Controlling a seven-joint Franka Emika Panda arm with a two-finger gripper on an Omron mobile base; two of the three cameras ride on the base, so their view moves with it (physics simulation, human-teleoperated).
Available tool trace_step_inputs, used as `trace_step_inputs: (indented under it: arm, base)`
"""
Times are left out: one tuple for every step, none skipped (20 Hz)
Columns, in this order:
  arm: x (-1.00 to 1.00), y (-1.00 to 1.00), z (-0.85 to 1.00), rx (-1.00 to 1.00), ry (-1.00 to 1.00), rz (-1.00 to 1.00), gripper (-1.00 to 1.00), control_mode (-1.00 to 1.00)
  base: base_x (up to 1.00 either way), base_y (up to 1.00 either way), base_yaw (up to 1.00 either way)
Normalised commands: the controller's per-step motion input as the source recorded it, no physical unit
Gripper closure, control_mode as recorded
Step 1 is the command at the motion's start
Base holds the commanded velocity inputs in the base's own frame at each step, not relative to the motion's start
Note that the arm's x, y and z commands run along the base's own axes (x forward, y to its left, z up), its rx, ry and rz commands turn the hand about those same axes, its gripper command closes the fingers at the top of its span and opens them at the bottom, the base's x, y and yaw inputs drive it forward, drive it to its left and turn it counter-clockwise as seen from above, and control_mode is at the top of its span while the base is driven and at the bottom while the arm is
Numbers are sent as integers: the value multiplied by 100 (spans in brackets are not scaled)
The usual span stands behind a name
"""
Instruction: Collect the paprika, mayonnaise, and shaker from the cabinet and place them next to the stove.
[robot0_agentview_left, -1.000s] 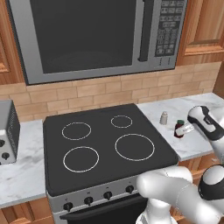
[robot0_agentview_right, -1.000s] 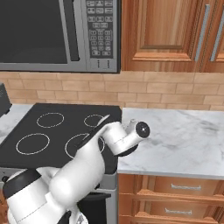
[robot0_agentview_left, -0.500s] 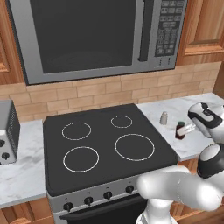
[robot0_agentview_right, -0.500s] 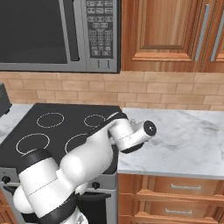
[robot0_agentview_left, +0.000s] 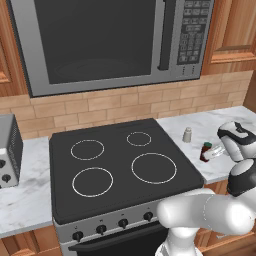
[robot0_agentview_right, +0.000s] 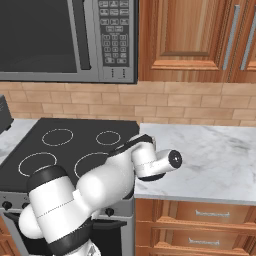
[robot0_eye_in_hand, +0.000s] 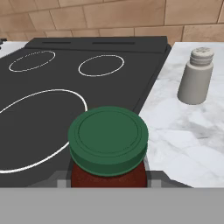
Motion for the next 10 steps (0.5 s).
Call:
trace_step_inputs:
  arm:
    - [0,0,-14,0,-8,0,100,-100]
    - [0,0,-7,-1,-7,0,100,-100]
    - [0,0,-6,-5,-5,0,100,-100]
    - [0,0,-4,-5,-5,0,100,-100]
    - [0,0,-4,-4,-4,0,100,-100]
    - [4,0,-7,-6,-2,0,100,-100]
    - [8,0,-7,-6,-1,0,100,-100]
    - [11,0,-9,-7,0,0,100,-100]
    - [13,0,-8,-7,0,0,100,-100]
    - [13,0,-7,-7,0,0,100,-100]
  base:
    - [0,0,0]
    - [0,0,0]
    - [0,0,0]
    - [0,0,0]
    - [0,0,0]
    - [0,0,0]
    - [0,0,0]
    - [0,0,0]
    - [0,0,0]
    - [0,0,0]
